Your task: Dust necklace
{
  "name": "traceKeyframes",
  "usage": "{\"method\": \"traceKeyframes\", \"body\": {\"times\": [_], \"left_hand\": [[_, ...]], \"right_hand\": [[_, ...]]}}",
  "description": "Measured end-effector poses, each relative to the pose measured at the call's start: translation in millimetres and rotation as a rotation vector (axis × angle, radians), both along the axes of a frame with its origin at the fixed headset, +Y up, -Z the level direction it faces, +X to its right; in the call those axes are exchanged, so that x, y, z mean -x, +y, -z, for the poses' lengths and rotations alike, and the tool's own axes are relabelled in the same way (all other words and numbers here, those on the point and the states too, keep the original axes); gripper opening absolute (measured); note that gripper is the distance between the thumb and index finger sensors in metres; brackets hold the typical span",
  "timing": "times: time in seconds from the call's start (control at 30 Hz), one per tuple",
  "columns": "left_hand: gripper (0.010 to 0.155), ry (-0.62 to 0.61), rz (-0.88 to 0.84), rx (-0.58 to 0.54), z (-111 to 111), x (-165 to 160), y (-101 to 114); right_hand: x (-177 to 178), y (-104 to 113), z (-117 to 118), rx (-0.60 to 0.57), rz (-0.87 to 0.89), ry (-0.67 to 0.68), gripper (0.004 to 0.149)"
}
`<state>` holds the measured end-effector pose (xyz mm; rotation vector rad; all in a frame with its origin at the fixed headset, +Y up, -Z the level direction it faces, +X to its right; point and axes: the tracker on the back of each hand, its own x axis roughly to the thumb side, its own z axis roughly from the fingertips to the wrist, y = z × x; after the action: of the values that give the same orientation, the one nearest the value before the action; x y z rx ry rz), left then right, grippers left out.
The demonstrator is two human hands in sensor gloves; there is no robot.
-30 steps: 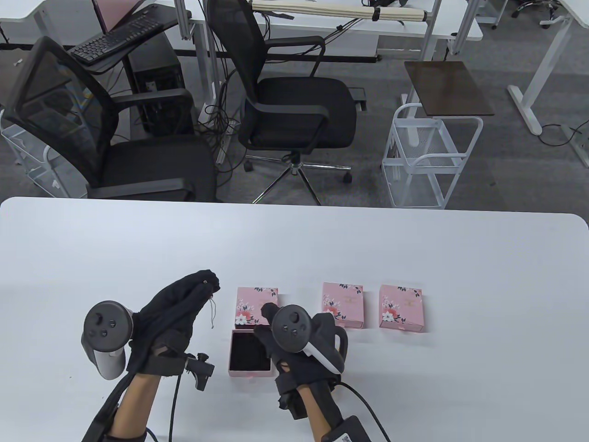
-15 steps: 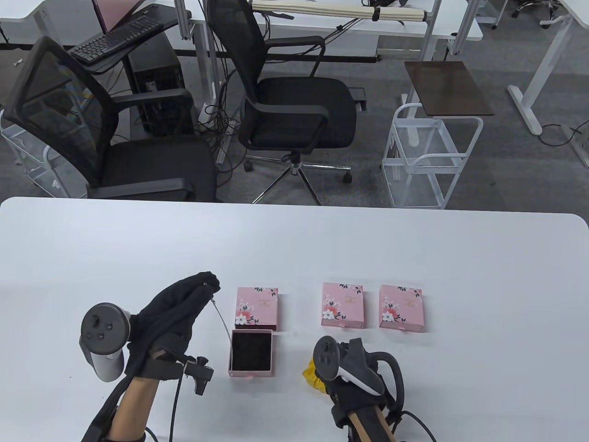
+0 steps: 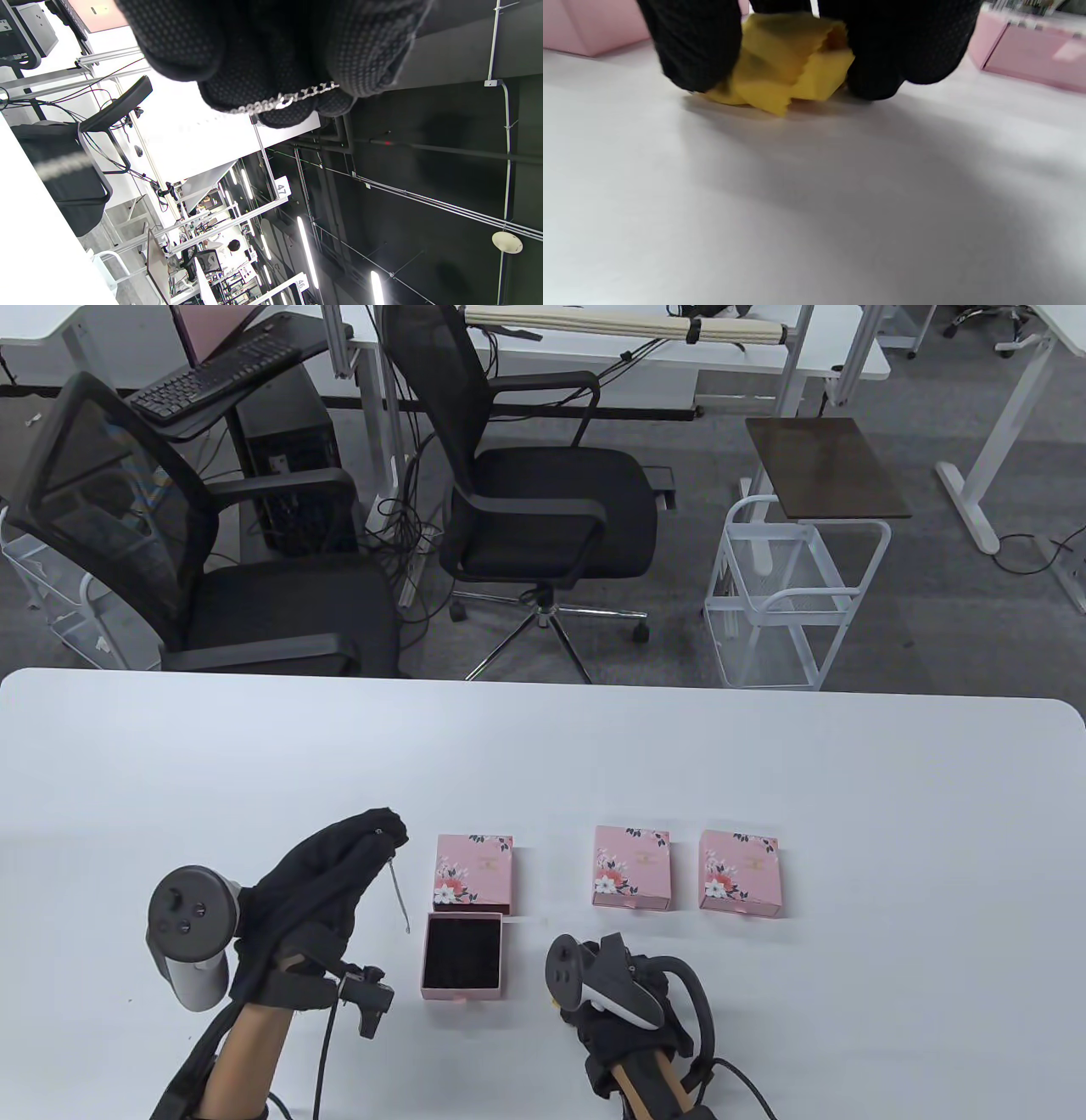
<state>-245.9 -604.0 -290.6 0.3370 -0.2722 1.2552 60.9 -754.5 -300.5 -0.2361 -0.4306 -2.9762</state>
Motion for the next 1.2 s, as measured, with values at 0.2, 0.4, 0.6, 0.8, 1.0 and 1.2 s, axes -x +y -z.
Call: {"method": "traceKeyframes", "body": {"times": [0.2,0.4,0.6,0.8,1.0,1.2], "left_hand": [[0.037,-0.006,0.006,0.005,1,-2,-1],[0.037,-0.020,0.018,0.005,1,-3,0],[0.037,-0.025,0.011,0.023,4,-2,-3],[0.037,-0.027,0.008,0.041,7,-2,-6],[0.037,0.013,0.030,0.049,8,-3,-9],[0.037,0.043,0.059,0.061,7,-10,-12]], "right_hand": [[-5,7,3,-0.068,0.148,-0.026,0.054],[-9,54,1,-0.226,0.584,-0.044,0.057],[7,94,-1,-0.303,0.995,0.034,0.057],[37,120,5,-0.325,1.279,0.109,0.058],[59,119,5,-0.291,1.432,0.163,0.058],[66,119,2,-0.310,1.418,0.169,0.059]]}}
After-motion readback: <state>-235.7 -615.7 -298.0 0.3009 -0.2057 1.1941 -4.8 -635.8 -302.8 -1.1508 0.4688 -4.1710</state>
